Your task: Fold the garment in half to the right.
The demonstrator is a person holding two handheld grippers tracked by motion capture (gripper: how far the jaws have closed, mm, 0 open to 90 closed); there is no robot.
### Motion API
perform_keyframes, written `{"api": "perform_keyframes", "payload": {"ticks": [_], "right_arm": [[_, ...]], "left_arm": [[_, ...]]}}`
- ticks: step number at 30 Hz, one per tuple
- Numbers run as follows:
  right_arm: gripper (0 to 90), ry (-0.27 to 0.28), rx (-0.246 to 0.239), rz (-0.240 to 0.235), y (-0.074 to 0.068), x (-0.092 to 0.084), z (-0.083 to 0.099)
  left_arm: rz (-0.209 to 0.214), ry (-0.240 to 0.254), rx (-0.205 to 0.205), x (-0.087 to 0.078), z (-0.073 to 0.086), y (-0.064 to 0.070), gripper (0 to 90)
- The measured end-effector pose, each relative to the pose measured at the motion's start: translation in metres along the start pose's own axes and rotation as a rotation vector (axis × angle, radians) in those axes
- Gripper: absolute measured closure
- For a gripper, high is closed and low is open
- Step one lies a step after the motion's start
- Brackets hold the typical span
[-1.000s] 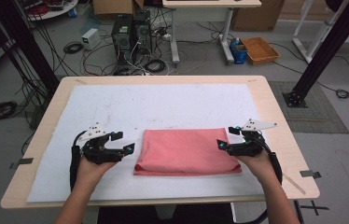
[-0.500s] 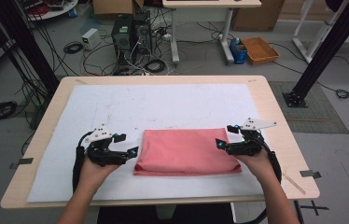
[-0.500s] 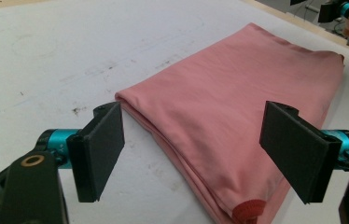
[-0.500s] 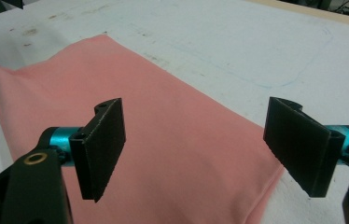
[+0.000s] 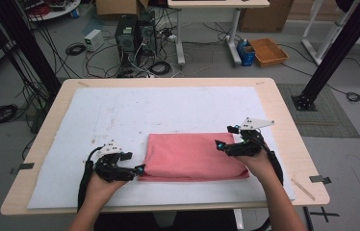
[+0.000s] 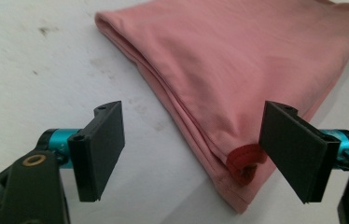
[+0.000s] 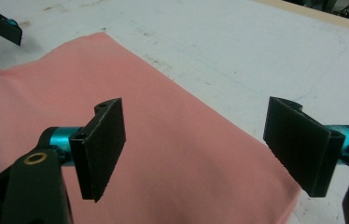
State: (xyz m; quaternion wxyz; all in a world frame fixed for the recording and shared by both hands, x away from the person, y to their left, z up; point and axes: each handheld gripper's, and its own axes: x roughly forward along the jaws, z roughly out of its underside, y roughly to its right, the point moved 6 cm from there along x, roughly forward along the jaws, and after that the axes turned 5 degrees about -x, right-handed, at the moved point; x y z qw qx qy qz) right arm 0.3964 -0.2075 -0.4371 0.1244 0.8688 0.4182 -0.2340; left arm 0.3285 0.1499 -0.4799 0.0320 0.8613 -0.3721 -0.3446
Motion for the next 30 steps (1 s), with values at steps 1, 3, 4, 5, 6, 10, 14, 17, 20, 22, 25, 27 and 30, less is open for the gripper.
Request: {"api": "perform_keyframes", "payload": {"ticks": [1,3,4,5,6,10,14,17,20,22,25,27,30], "right_arm": [[20.6,-0.003,-0.005,0.003,0.000,0.001,0.000],[20.6,-0.008,-0.006,0.003,-0.001,0.000,0.000],[20.6,-0.006,-0.005,0.003,-0.002,0.000,-0.001],[20.6,-0.002,-0.007,0.006,-0.001,-0.001,-0.001],[20.7,0.000,-0.008,0.007,-0.001,-0.002,-0.002],[20.7,0.002,-0.011,0.010,-0.001,-0.004,-0.002],[20.7,0.001,-0.023,0.006,-0.004,-0.003,-0.004],[20.6,0.001,-0.037,0.001,-0.007,-0.001,-0.010],[20.6,0.007,-0.061,-0.011,-0.011,0.003,-0.022],[20.7,-0.001,-0.068,-0.026,-0.013,0.009,-0.030],[20.6,-0.024,-0.084,-0.071,-0.020,0.022,-0.045],[20.6,-0.053,-0.108,-0.098,-0.025,0.035,-0.054],[20.7,-0.091,-0.126,-0.150,-0.035,0.056,-0.068]], "left_arm": [[0.008,-0.012,0.002,0.003,0.002,0.002,24.6],[0.027,-0.042,0.010,0.008,0.005,0.005,28.9],[0.016,-0.042,0.015,0.010,0.006,0.007,30.2],[0.001,-0.043,0.026,0.010,0.007,0.009,30.8],[-0.006,-0.044,0.025,0.010,0.007,0.009,31.8],[-0.016,-0.031,0.012,0.007,0.012,0.014,41.3],[-0.023,-0.041,0.033,0.007,0.012,0.015,55.1],[0.016,-0.053,0.041,0.009,0.014,0.020,68.6],[0.043,-0.058,0.044,0.009,0.015,0.022,77.2],[0.057,-0.059,0.034,0.009,0.015,0.021,79.2],[0.069,-0.056,0.026,0.009,0.014,0.020,80.6],[0.070,-0.050,0.028,0.008,0.013,0.020,81.0],[0.067,-0.047,0.038,0.008,0.013,0.021,81.5]]}}
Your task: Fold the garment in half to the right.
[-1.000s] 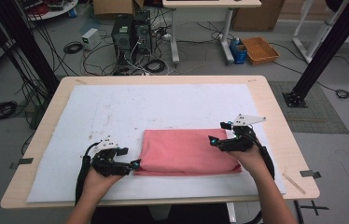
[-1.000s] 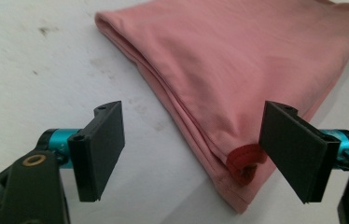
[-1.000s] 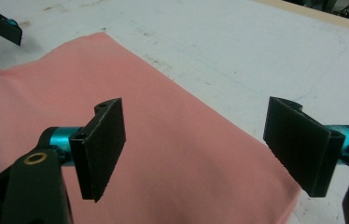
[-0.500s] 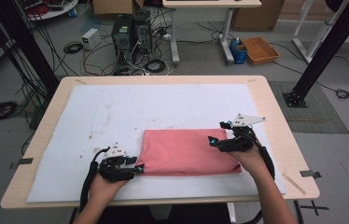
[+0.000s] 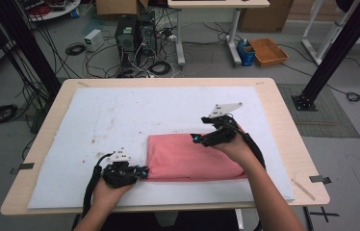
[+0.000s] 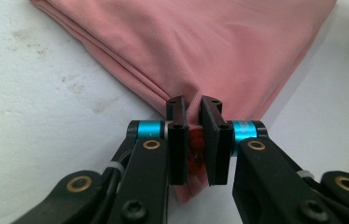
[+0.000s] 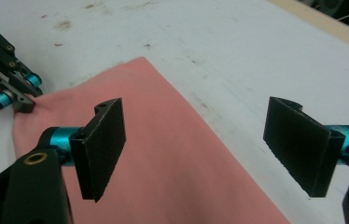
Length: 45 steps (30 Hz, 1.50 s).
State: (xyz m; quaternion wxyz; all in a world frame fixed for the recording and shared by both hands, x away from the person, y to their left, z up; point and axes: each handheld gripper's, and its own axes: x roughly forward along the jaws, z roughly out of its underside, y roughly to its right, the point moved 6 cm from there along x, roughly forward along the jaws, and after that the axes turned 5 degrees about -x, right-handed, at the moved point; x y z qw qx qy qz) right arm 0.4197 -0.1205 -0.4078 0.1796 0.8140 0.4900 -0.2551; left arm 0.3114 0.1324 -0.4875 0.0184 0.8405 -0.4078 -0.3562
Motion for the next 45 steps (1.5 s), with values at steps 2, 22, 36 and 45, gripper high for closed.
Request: {"api": "perform_keyframes", "payload": {"ticks": [2,22,36,45], "right_arm": [[20.7,-0.011,-0.014,-0.036,-0.003,0.016,-0.011],[33.2,-0.244,-0.036,-0.142,-0.028,0.156,-0.032],[84.5,-0.273,-0.122,-0.209,-0.046,0.163,-0.035],[86.7,-0.227,-0.150,-0.191,-0.050,0.158,-0.048]], "left_arm": [[-0.001,0.010,0.001,0.000,-0.001,0.001,81.7],[0.013,0.019,0.027,-0.001,-0.005,0.005,82.0],[0.010,0.018,0.025,-0.003,-0.004,0.005,82.0],[0.015,0.045,0.017,-0.012,-0.007,0.003,82.2]]}}
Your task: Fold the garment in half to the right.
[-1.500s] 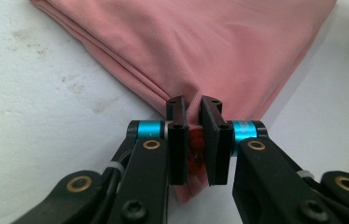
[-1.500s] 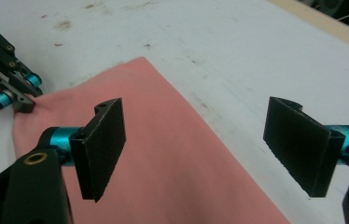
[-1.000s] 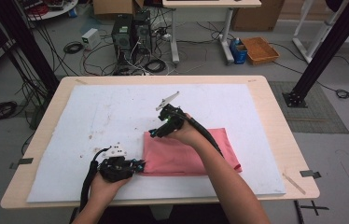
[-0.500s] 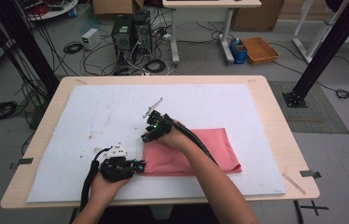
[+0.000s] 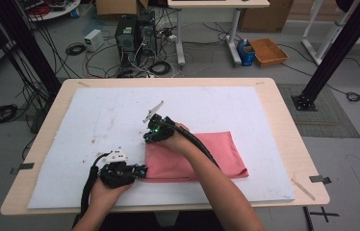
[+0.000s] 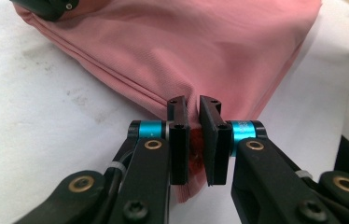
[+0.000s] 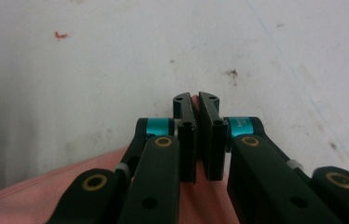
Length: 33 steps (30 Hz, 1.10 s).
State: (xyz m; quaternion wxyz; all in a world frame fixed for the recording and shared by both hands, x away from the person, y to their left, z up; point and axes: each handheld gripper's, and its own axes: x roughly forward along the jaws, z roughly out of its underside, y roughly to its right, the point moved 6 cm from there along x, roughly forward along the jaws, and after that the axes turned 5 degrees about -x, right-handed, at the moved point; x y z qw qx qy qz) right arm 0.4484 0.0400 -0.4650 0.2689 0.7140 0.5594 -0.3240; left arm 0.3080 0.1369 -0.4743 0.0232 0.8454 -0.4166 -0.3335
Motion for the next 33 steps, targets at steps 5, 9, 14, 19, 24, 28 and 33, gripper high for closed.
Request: {"api": "perform_keyframes", "payload": {"ticks": [5,9,14,19,24,28,33], "right_arm": [[86.7,0.041,-0.010,0.005,0.000,-0.016,-0.003],[86.6,0.082,-0.024,0.010,-0.002,-0.031,-0.005],[86.6,0.145,-0.024,0.022,-0.002,-0.056,-0.003],[86.6,0.189,-0.012,0.027,0.001,-0.080,0.006],[86.6,0.221,-0.007,0.044,0.006,-0.104,0.016],[86.6,0.235,0.006,0.067,0.010,-0.122,0.027],[86.6,0.238,0.015,0.094,0.015,-0.141,0.041]], "left_arm": [[0.018,0.026,0.005,-0.006,-0.008,0.008,82.5],[0.047,0.049,0.008,-0.010,-0.015,0.016,82.5],[0.099,0.068,0.011,-0.006,-0.028,0.028,82.7],[0.161,0.082,0.026,0.003,-0.045,0.043,82.7],[0.237,0.104,0.029,0.012,-0.065,0.059,82.8],[0.261,0.102,0.051,0.022,-0.079,0.070,82.7],[0.297,0.090,0.058,0.039,-0.090,0.083,82.8]]}}
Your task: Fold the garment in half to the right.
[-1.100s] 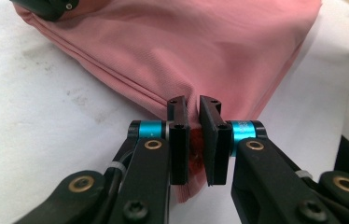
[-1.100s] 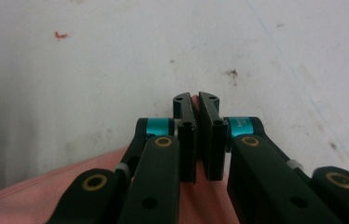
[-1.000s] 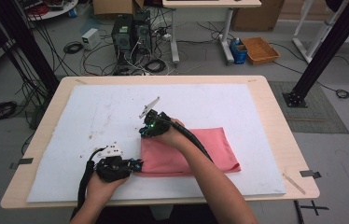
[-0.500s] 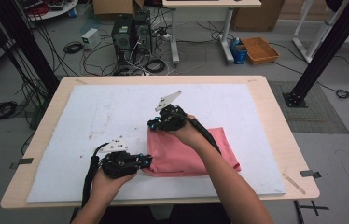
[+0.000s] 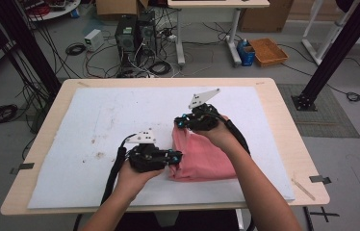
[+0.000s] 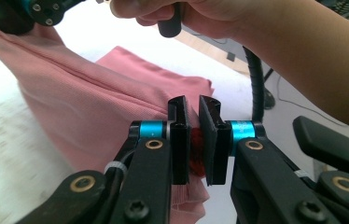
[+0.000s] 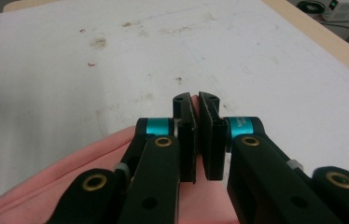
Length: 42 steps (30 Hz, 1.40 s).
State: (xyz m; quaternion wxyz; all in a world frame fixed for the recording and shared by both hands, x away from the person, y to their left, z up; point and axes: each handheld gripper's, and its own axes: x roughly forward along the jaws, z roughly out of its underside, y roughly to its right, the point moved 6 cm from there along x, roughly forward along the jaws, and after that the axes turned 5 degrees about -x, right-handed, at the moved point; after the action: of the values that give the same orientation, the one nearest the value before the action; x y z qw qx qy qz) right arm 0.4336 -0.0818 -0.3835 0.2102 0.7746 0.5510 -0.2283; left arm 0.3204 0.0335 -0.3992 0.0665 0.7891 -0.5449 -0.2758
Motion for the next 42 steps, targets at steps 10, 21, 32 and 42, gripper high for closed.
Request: {"api": "perform_keyframes", "payload": {"ticks": [10,21,32,42], "right_arm": [[86.6,-0.009,0.028,0.058,0.014,-0.034,0.022],[86.4,-0.053,0.043,0.111,0.027,-0.064,0.047],[86.6,-0.077,0.077,0.141,0.033,-0.083,0.071],[83.1,-0.093,0.131,0.185,0.041,-0.100,0.092]], "left_arm": [[0.043,-0.039,0.004,0.050,-0.015,0.004,82.8],[0.080,-0.071,0.013,0.100,-0.022,0.012,82.8],[0.098,-0.107,0.023,0.137,-0.024,0.018,82.8],[0.097,-0.086,-0.008,0.158,-0.023,0.017,72.8]]}}
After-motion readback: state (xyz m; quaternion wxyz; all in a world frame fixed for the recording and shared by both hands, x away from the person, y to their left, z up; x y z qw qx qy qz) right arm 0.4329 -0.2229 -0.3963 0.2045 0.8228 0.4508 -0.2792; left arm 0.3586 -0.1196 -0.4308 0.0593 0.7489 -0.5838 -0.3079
